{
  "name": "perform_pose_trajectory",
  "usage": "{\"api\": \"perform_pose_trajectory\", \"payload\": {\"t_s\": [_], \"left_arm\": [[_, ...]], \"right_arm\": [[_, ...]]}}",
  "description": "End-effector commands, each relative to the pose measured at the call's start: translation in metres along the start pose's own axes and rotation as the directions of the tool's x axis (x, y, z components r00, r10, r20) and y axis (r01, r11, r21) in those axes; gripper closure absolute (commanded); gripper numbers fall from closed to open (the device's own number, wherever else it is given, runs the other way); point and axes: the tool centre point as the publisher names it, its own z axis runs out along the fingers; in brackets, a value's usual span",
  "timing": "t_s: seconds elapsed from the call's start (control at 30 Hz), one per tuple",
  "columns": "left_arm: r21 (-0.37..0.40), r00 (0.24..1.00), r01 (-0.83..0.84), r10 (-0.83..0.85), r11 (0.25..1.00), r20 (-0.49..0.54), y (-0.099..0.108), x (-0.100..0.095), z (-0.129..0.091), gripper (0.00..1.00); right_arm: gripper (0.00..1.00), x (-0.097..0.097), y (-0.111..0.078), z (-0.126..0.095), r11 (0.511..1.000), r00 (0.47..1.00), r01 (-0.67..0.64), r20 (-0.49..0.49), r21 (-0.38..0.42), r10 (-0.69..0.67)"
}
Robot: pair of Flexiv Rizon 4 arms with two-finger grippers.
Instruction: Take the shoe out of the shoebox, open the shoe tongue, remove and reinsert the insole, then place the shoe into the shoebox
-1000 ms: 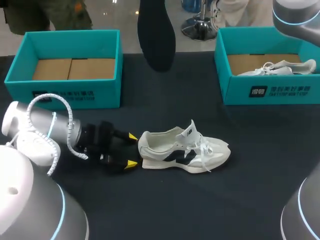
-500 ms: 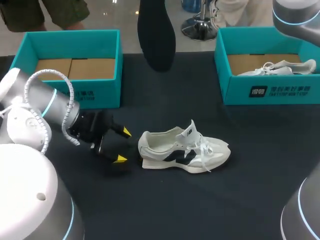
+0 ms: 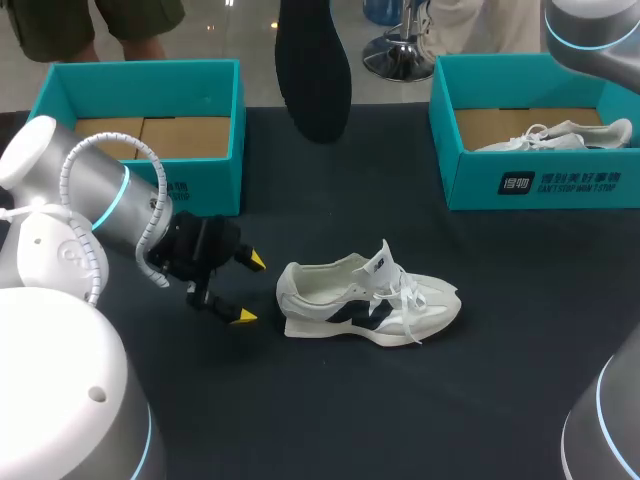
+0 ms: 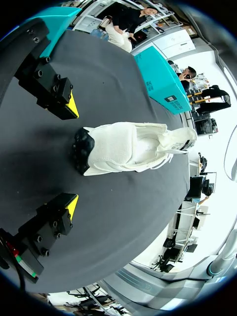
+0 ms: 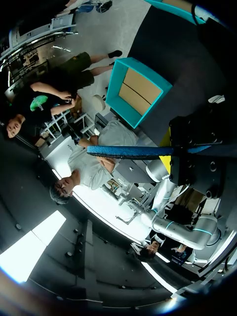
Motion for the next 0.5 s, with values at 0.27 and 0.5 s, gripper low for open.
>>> {"api": "perform_pose_trajectory", "payload": {"t_s": [0.27, 0.5], "left_arm": [[-0.118, 0.998, 0.035, -0.04, 0.992, -0.04, -0.01, -0.01, -0.005, 0.0], [-0.229, 0.992, 0.083, -0.102, 0.97, -0.07, -0.021, -0.022, -0.011, 0.0]], "right_arm": [[1.0, 0.0, 0.001, 0.001, 1.0, 1.0, -0.001, 0.003, 0.003, 0.001], [1.0, 0.0, 0.001, 0.001, 1.0, 1.0, -0.001, 0.003, 0.003, 0.001]]}}
